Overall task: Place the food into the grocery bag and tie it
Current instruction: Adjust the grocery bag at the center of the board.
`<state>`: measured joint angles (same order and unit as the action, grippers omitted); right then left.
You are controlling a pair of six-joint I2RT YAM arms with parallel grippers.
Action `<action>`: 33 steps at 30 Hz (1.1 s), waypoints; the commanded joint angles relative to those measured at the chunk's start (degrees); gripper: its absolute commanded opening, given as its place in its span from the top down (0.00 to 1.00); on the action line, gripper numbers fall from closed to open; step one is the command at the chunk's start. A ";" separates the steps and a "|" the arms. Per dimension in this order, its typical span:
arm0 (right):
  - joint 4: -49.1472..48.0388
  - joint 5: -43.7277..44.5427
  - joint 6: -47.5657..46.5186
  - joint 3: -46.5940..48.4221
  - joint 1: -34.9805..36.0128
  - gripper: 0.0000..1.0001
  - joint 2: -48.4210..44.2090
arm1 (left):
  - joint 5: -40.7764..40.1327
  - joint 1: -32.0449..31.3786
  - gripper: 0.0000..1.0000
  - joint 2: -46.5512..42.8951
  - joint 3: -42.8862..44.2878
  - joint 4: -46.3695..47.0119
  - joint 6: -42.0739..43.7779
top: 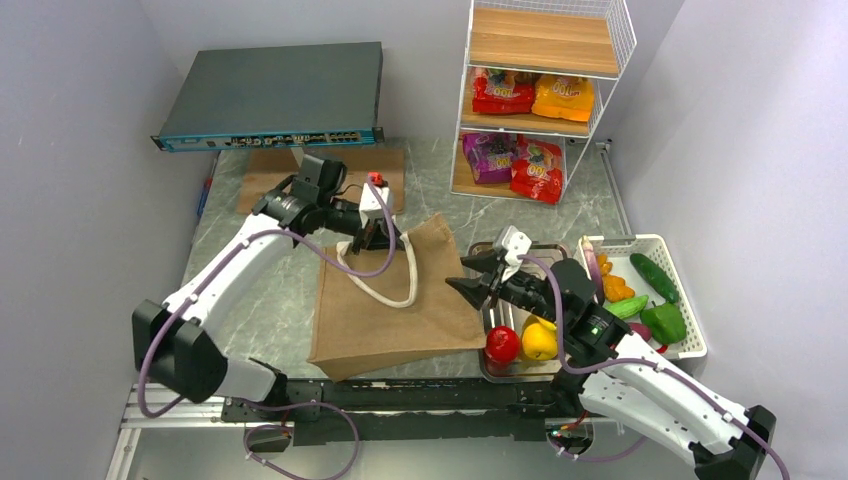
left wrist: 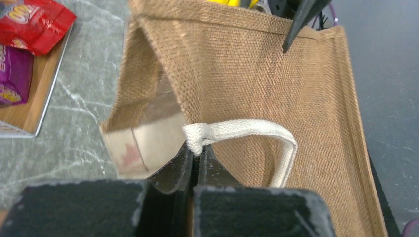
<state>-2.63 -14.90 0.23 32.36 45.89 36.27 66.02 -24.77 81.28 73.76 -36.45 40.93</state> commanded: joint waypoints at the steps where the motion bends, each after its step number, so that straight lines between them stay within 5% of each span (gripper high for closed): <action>1: -1.59 4.32 0.41 3.59 0.36 0.42 -1.83 | -10.74 -4.28 1.00 -8.15 -1.08 0.67 -4.70; 5: 6.78 17.59 7.31 9.61 0.32 0.18 -1.76 | -16.74 -8.05 1.00 -14.88 -5.34 3.62 -7.14; 7: 13.47 23.64 11.78 15.90 0.34 0.15 0.04 | -19.70 -10.36 1.00 -18.02 -8.04 5.21 -8.19; 16: 26.53 24.28 18.24 31.91 0.29 0.07 8.17 | -34.50 -22.36 1.00 -26.37 -9.70 2.84 -9.56; 25: 41.02 19.45 18.95 42.68 0.26 0.00 20.81 | -52.94 -37.85 1.00 -29.48 -11.95 -0.70 -11.77; 33: 44.01 3.98 14.74 42.57 -0.07 0.00 28.96 | -56.29 -42.93 1.00 -29.08 -12.99 -3.62 -12.85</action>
<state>38.54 -1.17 17.52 73.47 46.00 63.26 12.86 -66.11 52.36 61.04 -35.57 30.22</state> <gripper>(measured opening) 0.994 0.025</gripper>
